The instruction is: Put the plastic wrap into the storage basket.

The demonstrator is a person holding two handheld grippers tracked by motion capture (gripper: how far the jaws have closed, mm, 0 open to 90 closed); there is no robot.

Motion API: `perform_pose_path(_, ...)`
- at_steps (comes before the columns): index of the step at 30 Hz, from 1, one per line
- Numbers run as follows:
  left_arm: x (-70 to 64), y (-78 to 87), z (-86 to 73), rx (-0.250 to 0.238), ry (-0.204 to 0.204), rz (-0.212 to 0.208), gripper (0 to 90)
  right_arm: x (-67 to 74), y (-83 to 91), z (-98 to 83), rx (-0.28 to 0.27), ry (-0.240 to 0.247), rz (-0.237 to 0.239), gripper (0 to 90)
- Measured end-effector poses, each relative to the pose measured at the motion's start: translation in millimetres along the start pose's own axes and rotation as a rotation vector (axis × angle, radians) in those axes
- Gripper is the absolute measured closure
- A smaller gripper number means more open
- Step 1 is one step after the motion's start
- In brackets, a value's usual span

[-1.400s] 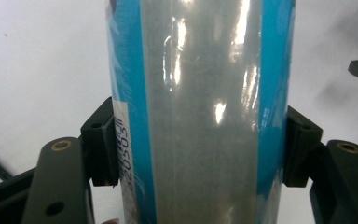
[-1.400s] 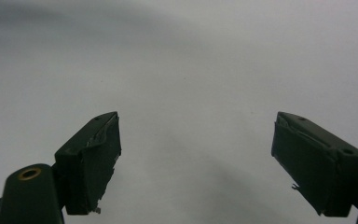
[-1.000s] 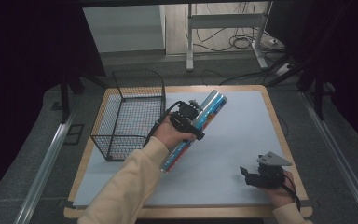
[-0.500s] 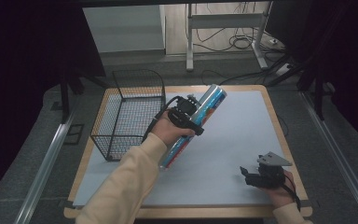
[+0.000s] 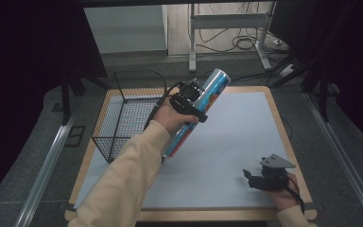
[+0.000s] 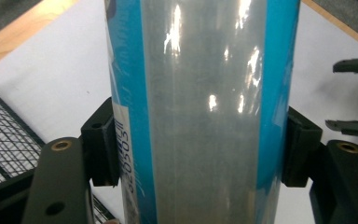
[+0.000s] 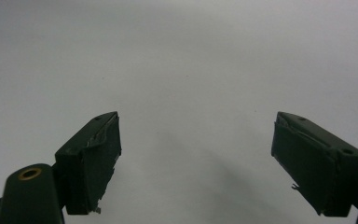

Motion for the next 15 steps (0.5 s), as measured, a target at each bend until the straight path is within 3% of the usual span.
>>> perform_pose_path(15,6.3,-2.9,13.7,0.004,0.009,0.007,31.8,-0.8,-0.3,0.1,0.000,-0.001,0.005,16.3)
Point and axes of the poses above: each handheld gripper's, and its own axes: y roughly backward along the jaws, z roughly out of its top, x roughly to its left, the point moved 5 cm from there along -y, roughly forward along the jaws, and after that the axes turned 1 degree about -y, right-handed, at the moved point
